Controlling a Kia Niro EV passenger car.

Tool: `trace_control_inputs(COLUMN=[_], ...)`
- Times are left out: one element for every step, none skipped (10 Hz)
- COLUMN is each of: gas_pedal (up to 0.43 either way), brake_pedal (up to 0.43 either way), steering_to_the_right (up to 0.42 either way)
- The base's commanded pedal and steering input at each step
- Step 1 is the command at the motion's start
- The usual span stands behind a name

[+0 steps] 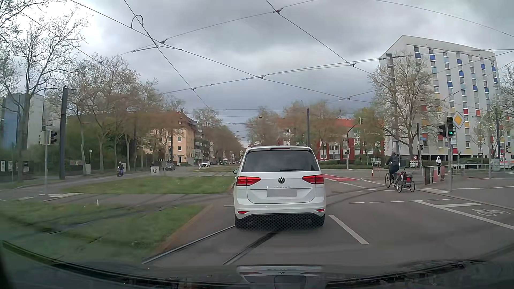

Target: Follow the waypoints while adhering to traffic rules and regulations

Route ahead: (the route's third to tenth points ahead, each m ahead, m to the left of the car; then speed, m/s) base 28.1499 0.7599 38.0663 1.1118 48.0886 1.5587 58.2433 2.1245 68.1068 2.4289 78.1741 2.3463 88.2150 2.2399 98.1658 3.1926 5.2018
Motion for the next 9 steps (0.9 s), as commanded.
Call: trace_control_inputs(gas_pedal=[0.000,0.000,0.000,0.000,0.000,0.000,0.000,0.000,0.000], brake_pedal=[0.000,0.000,0.000,0.000,0.000,0.000,0.000,0.000,0.000], steering_to_the_right=[-0.004,-0.004,-0.004,-0.004,-0.004,-0.003,-0.004,-0.004,-0.004])
